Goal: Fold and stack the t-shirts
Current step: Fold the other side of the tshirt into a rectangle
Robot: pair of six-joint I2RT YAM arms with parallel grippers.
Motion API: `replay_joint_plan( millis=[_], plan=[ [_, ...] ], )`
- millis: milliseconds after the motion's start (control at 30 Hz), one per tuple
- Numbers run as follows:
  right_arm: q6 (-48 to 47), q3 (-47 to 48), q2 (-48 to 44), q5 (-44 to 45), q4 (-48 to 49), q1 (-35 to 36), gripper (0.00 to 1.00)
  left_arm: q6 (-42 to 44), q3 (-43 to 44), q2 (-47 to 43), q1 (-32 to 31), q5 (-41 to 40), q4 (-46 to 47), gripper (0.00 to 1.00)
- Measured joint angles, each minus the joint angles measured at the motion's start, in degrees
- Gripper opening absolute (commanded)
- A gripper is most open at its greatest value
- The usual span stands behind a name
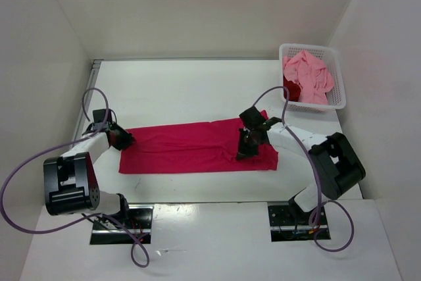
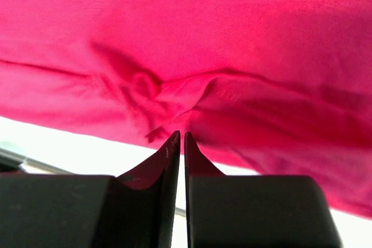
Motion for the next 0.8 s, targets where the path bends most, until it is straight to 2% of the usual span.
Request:
replay_joint_plan(
  millis=[167, 233, 367, 433, 533, 667, 800],
  plan=[
    [-1.6, 6.7, -1.2, 1.4, -3.9, -0.7, 0.12, 0.7, 7.0, -2.7, -3.0, 0.4, -2.3, 0.26],
    [-2.7, 9.7, -0.7, 1.9, -3.6, -2.1, 0.12, 1.1, 11.1, -3.3, -8.4, 0.7, -2.0, 0.24],
    [-4.3, 12.0, 3.4, 3.1, -2.5, -4.1, 0.12, 0.1, 16.1, -0.5, -24.5, 2.3, 1.6, 0.23],
    [-5.0, 11.9, 6.5, 3.4, -2.5, -4.2, 0.12, -0.5, 17.4, 4.7, -32.6, 3.9, 4.0, 0.23],
    [-5.6, 11.6, 8.6, 3.7, -2.6, -4.2, 0.12, -1.4, 20.2, 14.7, -40.4, 7.1, 4.6, 0.23],
    [-6.4, 11.3, 9.0, 4.2, -2.4, -4.2, 0.12, -1.6, 26.1, 25.9, -45.1, 9.7, 4.6, 0.23],
    [-6.9, 11.1, 9.1, 4.3, -2.4, -4.2, 0.12, -1.6, 32.3, 32.2, -45.8, 12.5, 5.8, 0.23]
  ],
)
